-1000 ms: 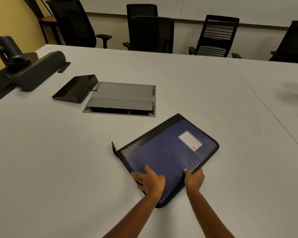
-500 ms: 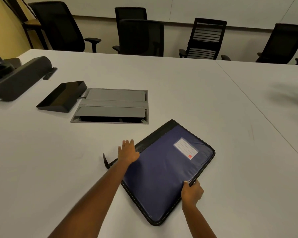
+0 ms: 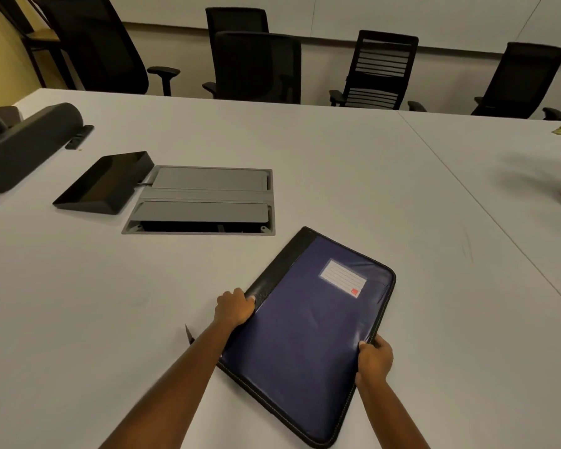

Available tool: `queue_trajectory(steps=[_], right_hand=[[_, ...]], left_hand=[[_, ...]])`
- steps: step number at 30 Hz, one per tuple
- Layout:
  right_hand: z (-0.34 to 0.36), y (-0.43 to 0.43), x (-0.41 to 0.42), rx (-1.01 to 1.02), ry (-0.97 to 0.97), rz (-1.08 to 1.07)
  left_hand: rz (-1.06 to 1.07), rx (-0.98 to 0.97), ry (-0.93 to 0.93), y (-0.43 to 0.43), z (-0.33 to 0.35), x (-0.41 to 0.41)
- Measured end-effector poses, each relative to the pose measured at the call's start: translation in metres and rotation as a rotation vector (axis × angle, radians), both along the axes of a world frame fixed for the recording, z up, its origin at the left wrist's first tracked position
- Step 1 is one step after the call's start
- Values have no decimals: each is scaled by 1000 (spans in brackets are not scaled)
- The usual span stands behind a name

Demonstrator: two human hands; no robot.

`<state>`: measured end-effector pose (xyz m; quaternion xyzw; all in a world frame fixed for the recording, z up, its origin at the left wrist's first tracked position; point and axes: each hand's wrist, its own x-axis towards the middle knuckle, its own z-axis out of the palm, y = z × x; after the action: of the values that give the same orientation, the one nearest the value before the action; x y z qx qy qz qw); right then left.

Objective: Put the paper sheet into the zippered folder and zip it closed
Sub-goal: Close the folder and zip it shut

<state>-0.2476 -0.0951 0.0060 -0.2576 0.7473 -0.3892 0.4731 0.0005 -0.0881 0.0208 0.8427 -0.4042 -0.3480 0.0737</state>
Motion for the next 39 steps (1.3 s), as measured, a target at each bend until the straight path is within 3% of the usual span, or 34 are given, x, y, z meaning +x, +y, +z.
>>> queue_trajectory(steps=[12,30,39], right_hand=[[34,-35,25,-163,34,168],[18,-27,114,-111,76,419],[4,-35,120,-62,162,442]], left_hand=[[448,-356,167,34,2,6],[755,-282,132,102,-9,54],[765,-252,74,101,-9,43]])
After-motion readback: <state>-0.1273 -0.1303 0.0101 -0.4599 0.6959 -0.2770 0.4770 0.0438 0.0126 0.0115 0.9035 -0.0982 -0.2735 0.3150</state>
